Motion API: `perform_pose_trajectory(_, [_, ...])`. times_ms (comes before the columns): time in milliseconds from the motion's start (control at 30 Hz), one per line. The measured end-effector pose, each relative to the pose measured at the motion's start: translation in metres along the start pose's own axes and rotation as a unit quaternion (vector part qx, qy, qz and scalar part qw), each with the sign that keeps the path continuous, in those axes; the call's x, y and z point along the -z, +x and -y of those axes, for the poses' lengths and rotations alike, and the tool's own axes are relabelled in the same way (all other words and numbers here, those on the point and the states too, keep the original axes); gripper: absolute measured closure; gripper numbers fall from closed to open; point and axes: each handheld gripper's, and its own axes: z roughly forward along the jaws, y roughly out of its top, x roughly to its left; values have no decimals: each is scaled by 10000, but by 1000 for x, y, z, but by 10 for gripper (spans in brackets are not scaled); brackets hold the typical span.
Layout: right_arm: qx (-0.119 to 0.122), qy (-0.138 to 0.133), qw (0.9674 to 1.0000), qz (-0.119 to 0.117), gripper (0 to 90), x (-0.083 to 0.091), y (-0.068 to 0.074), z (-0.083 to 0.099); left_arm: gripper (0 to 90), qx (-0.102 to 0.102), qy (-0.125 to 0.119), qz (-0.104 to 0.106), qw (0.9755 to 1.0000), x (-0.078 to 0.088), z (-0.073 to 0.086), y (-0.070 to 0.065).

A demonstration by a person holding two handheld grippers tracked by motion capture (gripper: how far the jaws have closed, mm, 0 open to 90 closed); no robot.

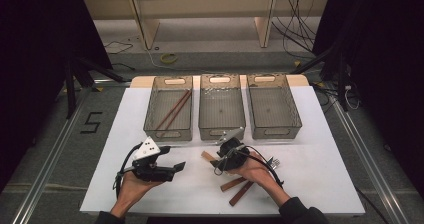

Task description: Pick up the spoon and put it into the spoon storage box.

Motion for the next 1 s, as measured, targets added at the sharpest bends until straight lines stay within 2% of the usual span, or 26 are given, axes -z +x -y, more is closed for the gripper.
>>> perform_pose_trajectory(200, [22, 80, 10000, 26, 598, -5, -2, -1, 193, -38, 54, -34, 10000, 0, 3, -1])
perform_pose_trajectory(367, [56, 131, 9999, 52, 638, -7, -1, -1, 193, -3, 6, -47, 10000, 2, 5, 1])
perform_pose_trajectory(767, [302, 267, 9991, 151, 760, -10, 5, -4, 194, -9, 0, -64, 10000, 3, 7, 1])
perform_pose_trajectory(1000, [109, 331, 9993, 157, 780, -9, 5, -6, 196, -19, 6, -69, 10000, 3, 7, 1])
